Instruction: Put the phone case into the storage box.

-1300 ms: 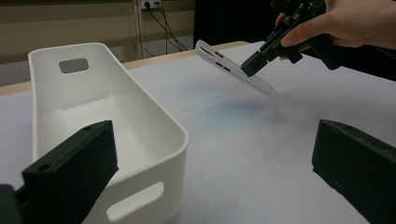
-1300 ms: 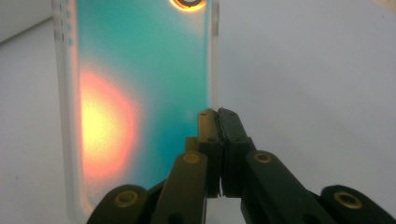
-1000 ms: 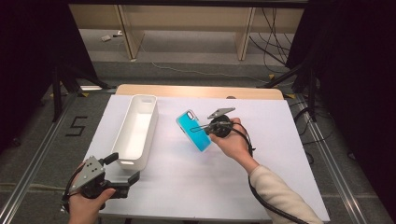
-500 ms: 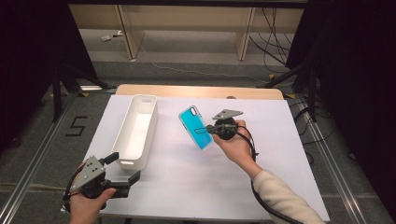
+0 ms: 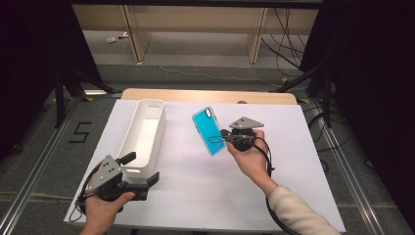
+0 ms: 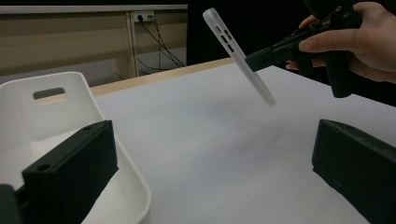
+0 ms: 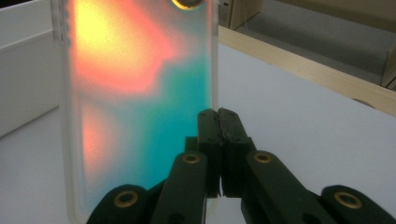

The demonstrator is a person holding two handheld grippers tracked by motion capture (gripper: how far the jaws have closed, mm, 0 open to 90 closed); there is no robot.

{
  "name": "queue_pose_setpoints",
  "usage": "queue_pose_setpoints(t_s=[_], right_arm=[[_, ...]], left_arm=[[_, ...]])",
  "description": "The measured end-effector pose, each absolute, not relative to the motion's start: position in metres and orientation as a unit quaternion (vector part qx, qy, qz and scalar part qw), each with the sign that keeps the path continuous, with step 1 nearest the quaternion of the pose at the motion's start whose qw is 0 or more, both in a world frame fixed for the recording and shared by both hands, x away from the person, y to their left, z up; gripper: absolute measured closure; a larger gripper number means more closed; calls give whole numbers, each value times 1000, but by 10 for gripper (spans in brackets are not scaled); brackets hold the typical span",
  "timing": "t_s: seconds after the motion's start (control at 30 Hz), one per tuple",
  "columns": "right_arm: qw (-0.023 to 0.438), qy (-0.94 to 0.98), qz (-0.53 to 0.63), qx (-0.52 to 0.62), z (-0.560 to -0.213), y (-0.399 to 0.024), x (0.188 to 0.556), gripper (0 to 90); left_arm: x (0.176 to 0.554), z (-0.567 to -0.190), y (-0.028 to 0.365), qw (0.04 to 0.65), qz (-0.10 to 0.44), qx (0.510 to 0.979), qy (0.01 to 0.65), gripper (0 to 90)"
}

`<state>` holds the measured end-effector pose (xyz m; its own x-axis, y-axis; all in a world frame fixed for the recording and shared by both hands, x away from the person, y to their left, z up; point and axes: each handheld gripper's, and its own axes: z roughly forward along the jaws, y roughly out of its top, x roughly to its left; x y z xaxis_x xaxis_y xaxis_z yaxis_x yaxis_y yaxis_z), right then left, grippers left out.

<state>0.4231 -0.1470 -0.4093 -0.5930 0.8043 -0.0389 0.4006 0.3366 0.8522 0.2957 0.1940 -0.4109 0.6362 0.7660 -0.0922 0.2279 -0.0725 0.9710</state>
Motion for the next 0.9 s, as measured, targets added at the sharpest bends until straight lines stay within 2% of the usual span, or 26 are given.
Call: queue_pose_setpoints(t_s=[0.47, 0.9], right_arm=[[244, 768, 445, 390, -403, -148, 412, 894], [252, 756, 451, 402, -399, -154, 407, 894]], left_arm=[[331, -390, 139, 583, 225, 708, 330, 0], [346, -387, 114, 568, 230, 717, 331, 18]])
